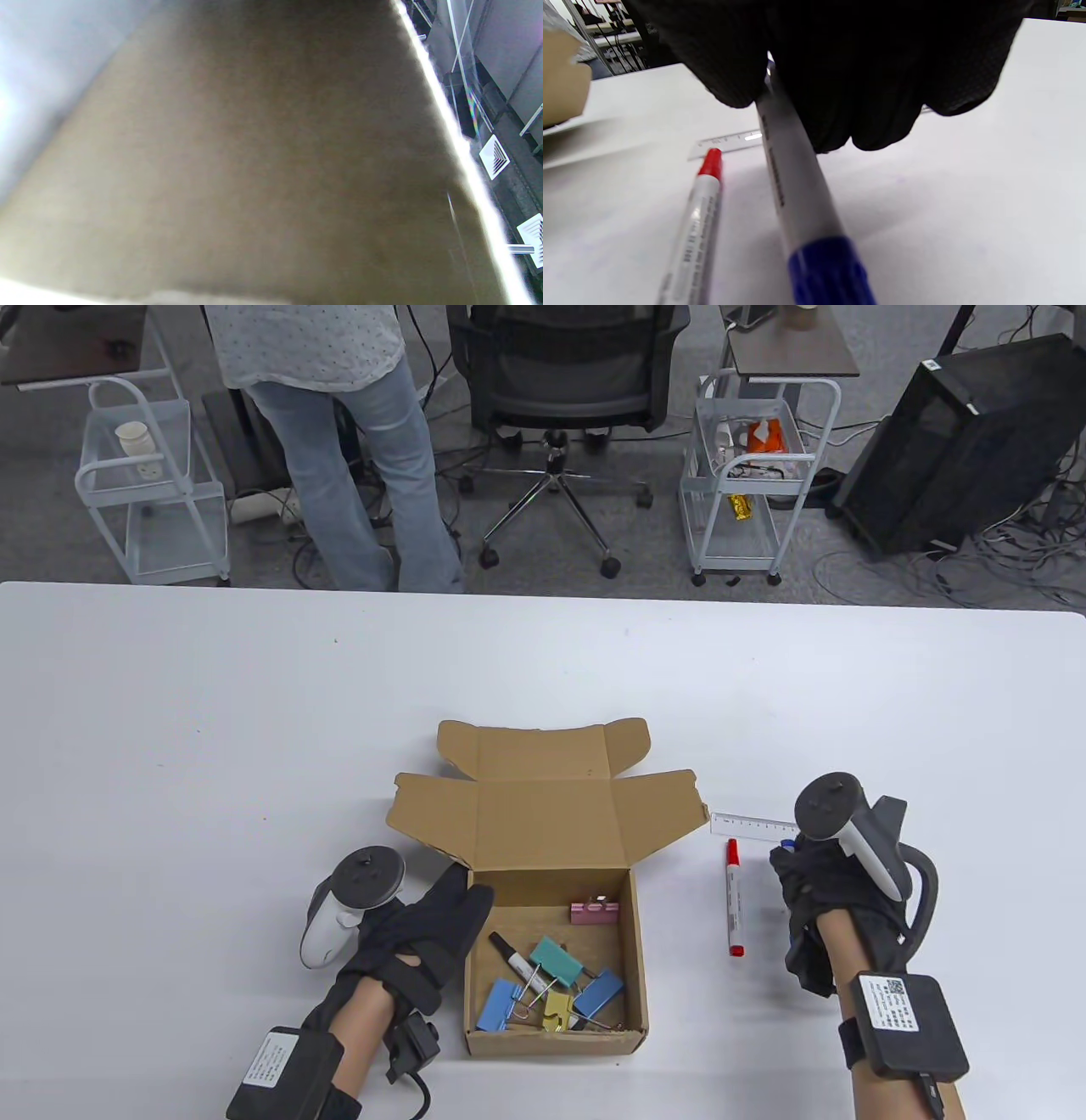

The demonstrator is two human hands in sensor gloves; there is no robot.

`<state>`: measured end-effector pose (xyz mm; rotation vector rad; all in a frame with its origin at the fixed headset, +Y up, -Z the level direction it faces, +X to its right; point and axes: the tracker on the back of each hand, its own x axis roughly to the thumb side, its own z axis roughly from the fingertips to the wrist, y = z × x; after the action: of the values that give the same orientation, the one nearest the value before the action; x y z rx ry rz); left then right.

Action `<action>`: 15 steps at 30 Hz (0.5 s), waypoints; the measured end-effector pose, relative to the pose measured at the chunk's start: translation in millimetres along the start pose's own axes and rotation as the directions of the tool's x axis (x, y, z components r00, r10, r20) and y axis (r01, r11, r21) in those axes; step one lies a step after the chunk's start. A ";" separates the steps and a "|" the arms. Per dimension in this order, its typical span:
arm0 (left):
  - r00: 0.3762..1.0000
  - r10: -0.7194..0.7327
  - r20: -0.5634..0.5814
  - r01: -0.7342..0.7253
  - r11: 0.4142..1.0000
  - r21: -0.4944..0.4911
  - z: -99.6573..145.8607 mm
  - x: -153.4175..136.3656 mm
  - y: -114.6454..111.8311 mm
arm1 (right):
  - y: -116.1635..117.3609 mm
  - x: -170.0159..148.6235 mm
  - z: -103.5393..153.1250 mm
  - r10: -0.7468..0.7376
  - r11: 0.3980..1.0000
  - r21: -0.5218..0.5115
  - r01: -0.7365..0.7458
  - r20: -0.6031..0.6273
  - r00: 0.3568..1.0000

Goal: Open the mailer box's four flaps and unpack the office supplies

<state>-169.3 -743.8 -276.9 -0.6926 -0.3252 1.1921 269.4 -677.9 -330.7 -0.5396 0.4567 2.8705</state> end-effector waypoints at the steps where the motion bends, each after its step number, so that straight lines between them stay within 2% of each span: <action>1: 1.000 0.000 0.000 0.000 1.000 0.000 0.0 0.0 0.0 | 2.5 -0.3 -2.4 0.005 1.000 0.004 -0.005 -0.005 1.000; 10: 1.000 0.001 -0.003 -0.001 1.000 0.008 0.2 -0.6 -0.1 | 20.8 2.0 -20.2 0.119 0.993 0.008 -0.119 -0.054 0.991; 15: 1.000 0.001 -0.003 -0.001 1.000 0.009 0.7 -0.7 -0.2 | 23.5 6.1 -24.5 0.151 0.989 0.002 -0.151 -0.062 0.987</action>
<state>-169.7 -744.3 -276.1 -0.6869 -0.3163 1.1929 266.2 -707.3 -348.5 -0.6216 0.5247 3.0056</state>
